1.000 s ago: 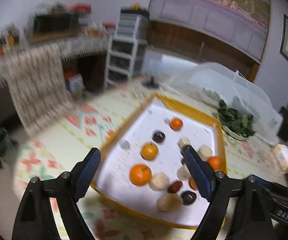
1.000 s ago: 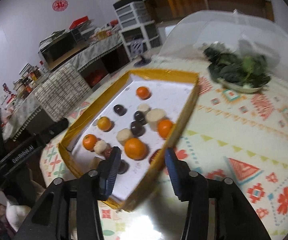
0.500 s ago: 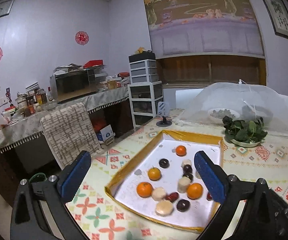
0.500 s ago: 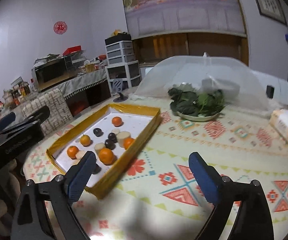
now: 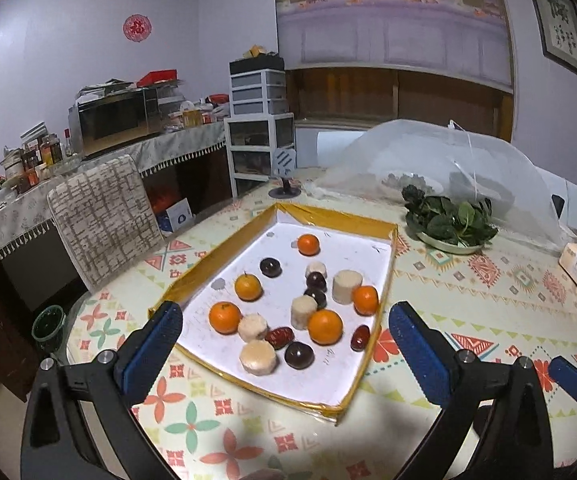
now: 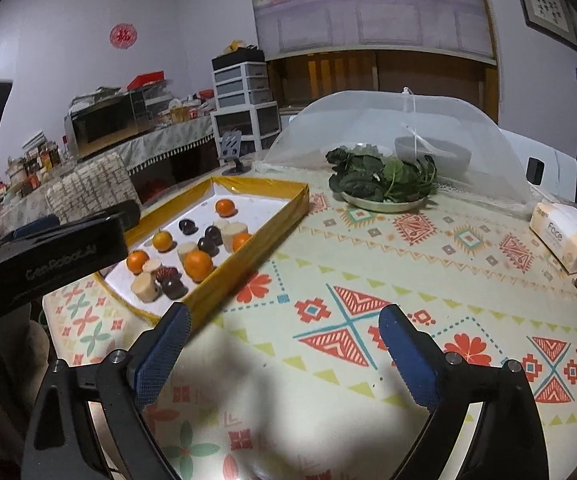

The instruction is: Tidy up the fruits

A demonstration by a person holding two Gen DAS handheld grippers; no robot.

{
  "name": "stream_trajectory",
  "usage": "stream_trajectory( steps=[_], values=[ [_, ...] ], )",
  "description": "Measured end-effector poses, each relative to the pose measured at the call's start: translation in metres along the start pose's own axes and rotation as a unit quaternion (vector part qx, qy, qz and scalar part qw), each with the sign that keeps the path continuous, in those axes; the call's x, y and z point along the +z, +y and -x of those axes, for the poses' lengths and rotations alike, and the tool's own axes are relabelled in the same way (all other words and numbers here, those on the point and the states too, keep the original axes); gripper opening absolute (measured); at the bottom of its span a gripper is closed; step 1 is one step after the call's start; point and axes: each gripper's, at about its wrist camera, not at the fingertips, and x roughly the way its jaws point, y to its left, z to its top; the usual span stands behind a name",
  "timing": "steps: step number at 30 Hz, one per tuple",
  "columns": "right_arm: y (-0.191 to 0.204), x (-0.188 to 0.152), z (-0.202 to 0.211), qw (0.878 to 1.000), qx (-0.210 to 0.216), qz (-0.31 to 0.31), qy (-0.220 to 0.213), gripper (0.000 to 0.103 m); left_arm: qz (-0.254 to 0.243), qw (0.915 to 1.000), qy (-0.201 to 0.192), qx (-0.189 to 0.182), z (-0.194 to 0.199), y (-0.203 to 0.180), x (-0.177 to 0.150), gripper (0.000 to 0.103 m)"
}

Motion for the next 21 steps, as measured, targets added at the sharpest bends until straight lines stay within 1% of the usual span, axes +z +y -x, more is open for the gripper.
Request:
stream_trajectory(
  steps=[9, 21],
  values=[
    [0.005, -0.008, -0.003, 1.000, 0.009, 0.010, 0.013, 0.097, -0.006, 0.9995, 0.025, -0.018, -0.005, -0.008, -0.006, 0.103],
    [0.006, -0.012, -0.012, 1.000, 0.007, 0.007, 0.030, 0.097, 0.003, 0.9983, 0.051, -0.030, -0.019, -0.004, -0.013, 0.103]
  ],
)
